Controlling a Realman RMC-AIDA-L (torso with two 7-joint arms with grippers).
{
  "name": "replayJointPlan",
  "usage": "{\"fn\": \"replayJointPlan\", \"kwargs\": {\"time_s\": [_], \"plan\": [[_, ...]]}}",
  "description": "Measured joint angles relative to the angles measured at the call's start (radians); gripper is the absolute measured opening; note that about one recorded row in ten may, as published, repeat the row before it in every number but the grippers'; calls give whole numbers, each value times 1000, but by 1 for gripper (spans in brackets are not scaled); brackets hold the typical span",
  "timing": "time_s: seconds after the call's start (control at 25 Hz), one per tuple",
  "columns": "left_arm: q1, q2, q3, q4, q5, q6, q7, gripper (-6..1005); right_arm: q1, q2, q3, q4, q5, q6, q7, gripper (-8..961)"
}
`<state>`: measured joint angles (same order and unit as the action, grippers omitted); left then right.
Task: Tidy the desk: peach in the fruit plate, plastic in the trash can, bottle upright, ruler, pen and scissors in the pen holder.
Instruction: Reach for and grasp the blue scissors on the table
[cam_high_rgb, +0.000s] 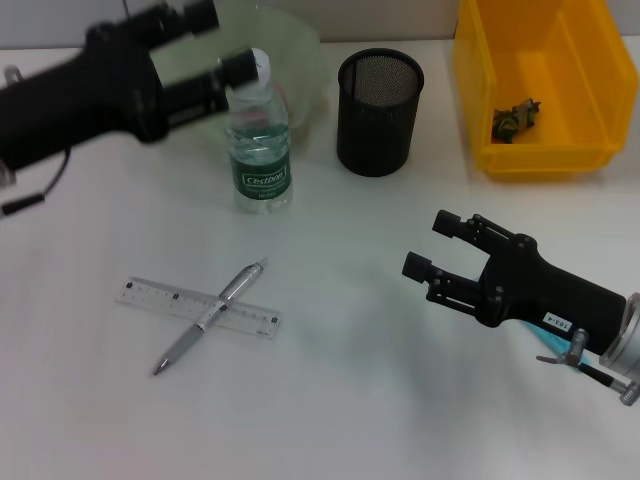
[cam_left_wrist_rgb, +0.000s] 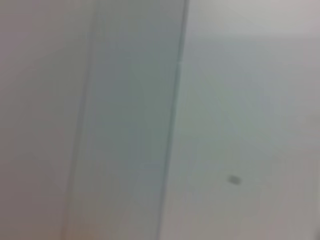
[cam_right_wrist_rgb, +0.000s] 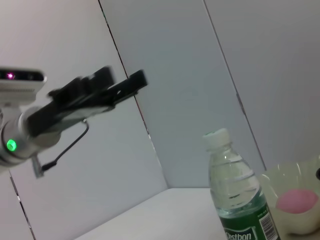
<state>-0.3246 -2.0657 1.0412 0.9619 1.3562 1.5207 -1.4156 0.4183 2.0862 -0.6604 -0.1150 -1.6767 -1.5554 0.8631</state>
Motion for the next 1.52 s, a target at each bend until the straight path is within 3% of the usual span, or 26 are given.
{"fn": "replayJointPlan", "kwargs": {"time_s": [0.16,0.24,0.36,0.6,1.08,1.24,1.52], "plan": [[-3,2,6,-87,28,100,95,731,-1,-1,-2,0,-2,-3,0,816],[-6,-1,12,-149,107,162,141,730,-1,-2,-2,0,-5,-8,0,816],[-6,-1,12,-149,107,162,141,729,0,-3,-2,0,-6,-11,3,815],[-26,-1,11,-258,149,155,214,727,-1,-4,-2,-6,-5,-12,29,815],[-35,-1,30,-310,149,134,284,725,-19,-8,-2,-39,-7,-37,69,814],[-35,-2,41,-343,149,121,320,726,-20,-8,-6,-78,-28,-42,135,814],[-35,-2,74,-353,150,75,324,726,-36,-10,-5,-287,-114,-120,358,813]]}}
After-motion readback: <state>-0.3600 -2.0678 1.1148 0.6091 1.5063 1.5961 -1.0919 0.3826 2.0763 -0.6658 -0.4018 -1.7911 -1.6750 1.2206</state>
